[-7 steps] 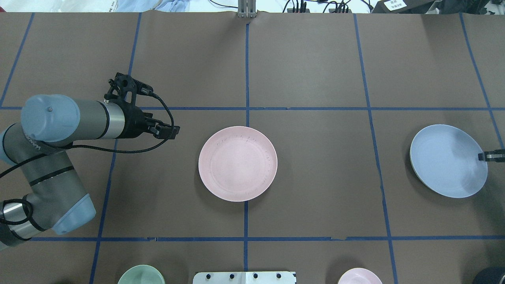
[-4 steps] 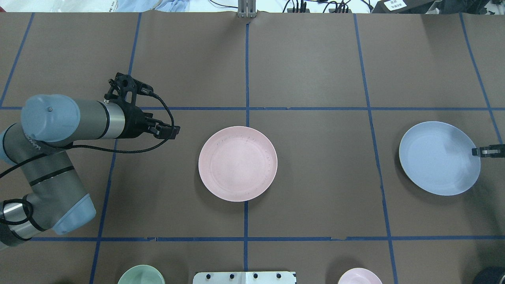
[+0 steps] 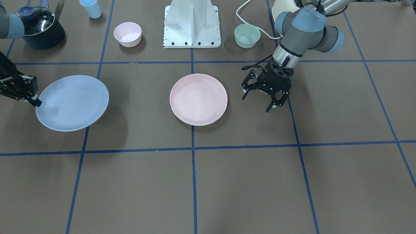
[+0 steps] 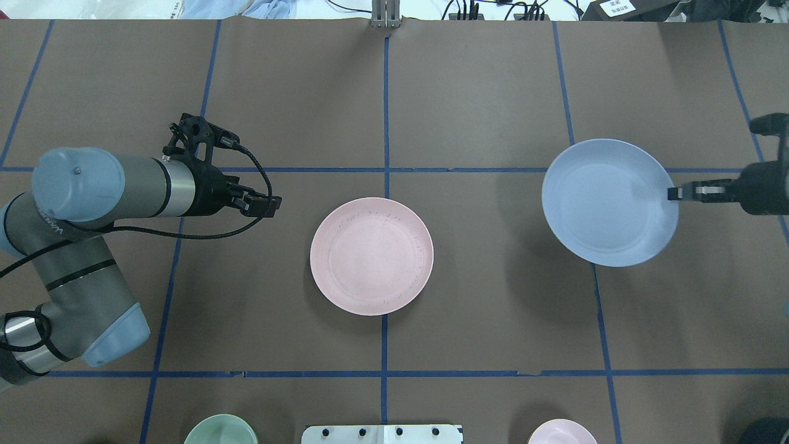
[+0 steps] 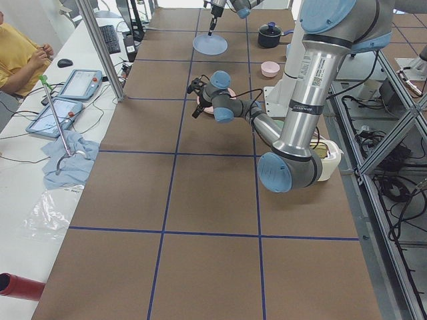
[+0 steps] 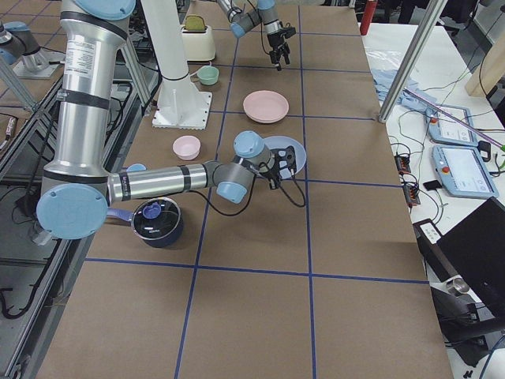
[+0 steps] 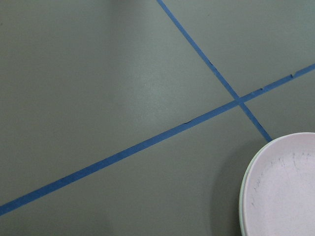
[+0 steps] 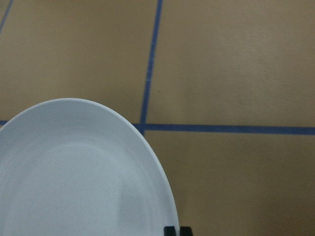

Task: Stack three plates with pink and blue
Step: 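Slide the light blue plate with the right gripper onto the pink plate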

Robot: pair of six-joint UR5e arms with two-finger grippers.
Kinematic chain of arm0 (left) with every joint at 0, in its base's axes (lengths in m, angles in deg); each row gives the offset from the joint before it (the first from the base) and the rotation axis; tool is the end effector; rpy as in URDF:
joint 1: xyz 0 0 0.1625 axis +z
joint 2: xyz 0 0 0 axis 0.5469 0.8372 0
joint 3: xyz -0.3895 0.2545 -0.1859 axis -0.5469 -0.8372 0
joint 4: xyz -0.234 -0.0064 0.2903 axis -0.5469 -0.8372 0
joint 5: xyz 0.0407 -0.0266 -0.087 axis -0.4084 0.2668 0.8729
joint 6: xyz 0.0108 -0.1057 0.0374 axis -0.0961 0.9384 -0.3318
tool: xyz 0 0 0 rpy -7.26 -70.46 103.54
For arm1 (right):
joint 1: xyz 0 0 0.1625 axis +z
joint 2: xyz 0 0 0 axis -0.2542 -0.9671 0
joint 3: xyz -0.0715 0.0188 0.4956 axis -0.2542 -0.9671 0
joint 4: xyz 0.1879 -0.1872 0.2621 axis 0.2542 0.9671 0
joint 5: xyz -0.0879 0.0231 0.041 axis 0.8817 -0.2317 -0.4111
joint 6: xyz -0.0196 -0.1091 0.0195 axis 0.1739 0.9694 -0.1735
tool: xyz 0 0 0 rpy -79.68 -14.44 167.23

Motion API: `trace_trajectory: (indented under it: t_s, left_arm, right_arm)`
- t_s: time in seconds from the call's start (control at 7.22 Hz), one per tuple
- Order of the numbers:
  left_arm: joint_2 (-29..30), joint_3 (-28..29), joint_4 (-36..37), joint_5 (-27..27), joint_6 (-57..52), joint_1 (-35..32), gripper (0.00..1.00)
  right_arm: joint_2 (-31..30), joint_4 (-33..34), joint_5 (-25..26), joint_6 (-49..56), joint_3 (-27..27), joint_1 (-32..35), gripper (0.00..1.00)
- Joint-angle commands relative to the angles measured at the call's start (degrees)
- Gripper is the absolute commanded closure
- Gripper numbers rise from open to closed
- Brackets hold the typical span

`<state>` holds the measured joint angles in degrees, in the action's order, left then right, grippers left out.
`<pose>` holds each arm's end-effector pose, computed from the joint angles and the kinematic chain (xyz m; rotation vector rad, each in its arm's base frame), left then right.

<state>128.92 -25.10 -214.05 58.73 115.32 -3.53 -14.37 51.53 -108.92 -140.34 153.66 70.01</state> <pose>0.4043 -0.4392 0.4114 0.6503 1.0244 0.2479 -0.1787 -0.3935 0.5662 0.3848 -1.1093 0.1059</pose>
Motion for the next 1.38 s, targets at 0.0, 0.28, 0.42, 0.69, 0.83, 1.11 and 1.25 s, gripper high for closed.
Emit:
trace_trajectory:
  t_s: [0.0,0.28,0.42,0.69,0.83,1.11,1.25]
  left_arm:
    - [-0.09,-0.63,0.85,2.45,-1.34,-3.80,0.00]
    - [-5.33,-0.98,0.85,11.76,-16.47,-15.11,0.00]
    - [-7.71,-0.72,0.94,14.58,-24.04,-20.30,0.00]
    - [-9.67,-0.45,0.94,16.98,-29.38,-24.22,0.00]
    - [-9.76,-0.45,0.94,16.98,-29.30,-24.22,0.00]
    - [-9.85,-0.36,0.85,16.98,-28.86,-24.22,0.00]
    - [-9.85,-0.36,0.85,16.98,-28.77,-24.22,0.00]
  right_arm:
    - [11.11,5.42,3.67,-8.97,0.77,-6.46,1.00]
    - [19.71,19.33,17.10,-12.84,2.69,-18.15,1.00]
    - [24.73,26.57,20.19,-13.39,2.96,-22.02,1.00]
    - [28.63,33.02,27.14,-16.12,3.05,-29.59,1.00]
    - [30.04,36.01,28.47,-16.64,2.79,-32.06,1.00]
    - [31.19,36.39,28.92,-18.14,2.35,-33.83,0.97]
    - [31.72,36.57,29.45,-18.14,1.31,-34.10,0.01]
